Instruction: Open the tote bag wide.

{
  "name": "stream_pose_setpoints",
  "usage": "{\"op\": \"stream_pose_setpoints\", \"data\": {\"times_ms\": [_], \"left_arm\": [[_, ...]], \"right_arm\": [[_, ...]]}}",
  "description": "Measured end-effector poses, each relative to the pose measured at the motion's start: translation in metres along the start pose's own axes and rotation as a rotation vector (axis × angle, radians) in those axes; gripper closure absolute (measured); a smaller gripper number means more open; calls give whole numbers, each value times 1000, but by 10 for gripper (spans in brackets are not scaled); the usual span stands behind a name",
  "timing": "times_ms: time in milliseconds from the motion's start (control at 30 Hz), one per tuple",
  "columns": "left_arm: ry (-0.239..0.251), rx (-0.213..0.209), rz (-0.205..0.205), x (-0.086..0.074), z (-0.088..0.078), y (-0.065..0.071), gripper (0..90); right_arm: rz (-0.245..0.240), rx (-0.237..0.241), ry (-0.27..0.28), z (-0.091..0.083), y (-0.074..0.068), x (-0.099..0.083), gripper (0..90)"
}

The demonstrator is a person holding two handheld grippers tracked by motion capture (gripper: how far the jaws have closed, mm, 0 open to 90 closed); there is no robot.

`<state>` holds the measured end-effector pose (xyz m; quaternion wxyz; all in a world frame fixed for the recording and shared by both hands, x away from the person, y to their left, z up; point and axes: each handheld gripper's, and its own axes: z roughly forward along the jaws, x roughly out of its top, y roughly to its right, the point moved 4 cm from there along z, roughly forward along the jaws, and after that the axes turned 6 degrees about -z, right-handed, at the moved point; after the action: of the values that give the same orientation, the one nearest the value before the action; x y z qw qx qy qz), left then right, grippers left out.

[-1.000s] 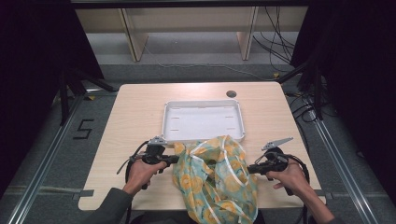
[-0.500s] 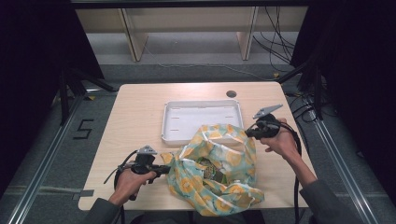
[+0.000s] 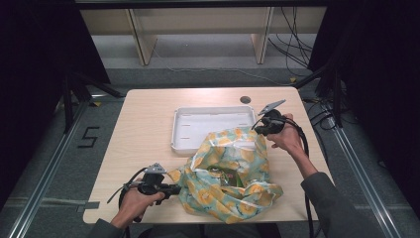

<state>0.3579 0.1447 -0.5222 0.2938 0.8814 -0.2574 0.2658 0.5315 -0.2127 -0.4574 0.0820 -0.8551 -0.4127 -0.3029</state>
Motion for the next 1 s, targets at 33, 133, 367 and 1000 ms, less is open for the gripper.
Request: {"op": "stream_pose_setpoints", "data": {"times_ms": [33, 133, 367, 1000], "left_arm": [[3, -5, 10, -1, 0, 1, 798], [-3, -24, 4, 0, -6, 3, 692], [43, 21, 58, 6, -38, 8, 495], [56, -86, 194, 76, -2, 53, 367]], "right_arm": [[-5, 2, 9, 1, 1, 0, 900], [33, -7, 37, -2, 2, -1, 795], [83, -32, 160, -49, -7, -7, 621], [-49, 259, 214, -73, -109, -34, 347]]}}
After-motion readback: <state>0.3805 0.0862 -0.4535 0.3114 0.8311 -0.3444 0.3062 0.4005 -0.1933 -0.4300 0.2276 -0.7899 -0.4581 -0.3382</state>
